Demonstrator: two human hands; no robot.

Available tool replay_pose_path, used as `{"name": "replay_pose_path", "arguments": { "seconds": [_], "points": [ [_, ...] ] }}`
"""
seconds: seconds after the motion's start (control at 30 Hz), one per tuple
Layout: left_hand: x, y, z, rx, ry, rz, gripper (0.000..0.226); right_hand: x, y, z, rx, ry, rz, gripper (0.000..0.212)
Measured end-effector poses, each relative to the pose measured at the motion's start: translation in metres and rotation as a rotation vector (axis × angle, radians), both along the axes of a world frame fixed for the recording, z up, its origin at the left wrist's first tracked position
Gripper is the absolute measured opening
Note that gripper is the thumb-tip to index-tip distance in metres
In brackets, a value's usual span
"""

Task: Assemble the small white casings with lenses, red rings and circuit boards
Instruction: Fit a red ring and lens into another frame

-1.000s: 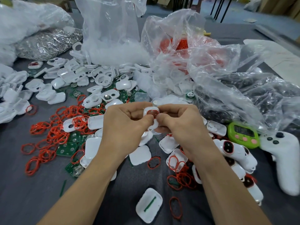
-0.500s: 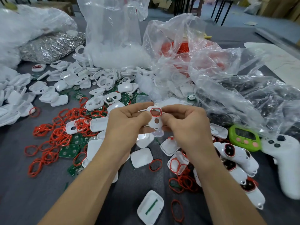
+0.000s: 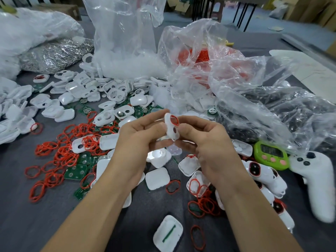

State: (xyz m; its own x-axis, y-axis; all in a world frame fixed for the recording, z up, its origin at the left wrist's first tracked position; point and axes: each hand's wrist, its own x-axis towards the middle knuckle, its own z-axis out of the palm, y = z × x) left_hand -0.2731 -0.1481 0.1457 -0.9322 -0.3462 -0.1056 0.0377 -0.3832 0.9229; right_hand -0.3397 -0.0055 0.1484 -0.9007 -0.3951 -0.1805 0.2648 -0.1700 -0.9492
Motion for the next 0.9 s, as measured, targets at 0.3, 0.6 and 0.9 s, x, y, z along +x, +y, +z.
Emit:
{"name": "replay_pose_path", "arguments": {
  "seconds": [0.3,0.6,0.9],
  "points": [
    [0.000,-0.003,-0.003,0.067,-0.009,-0.156,0.030,-0.004,0.007,0.001,0.073,0.044,0.070,0.017],
    [0.003,0.002,-0.006,-0.032,-0.003,-0.105,0.032,-0.002,0.004,-0.006,0.057,-0.028,0.008,0.026],
    [-0.004,0.013,-0.004,-0.153,0.032,0.177,0.023,0.002,-0.008,-0.013,0.213,0.233,-0.021,0.021]
  ]
}}
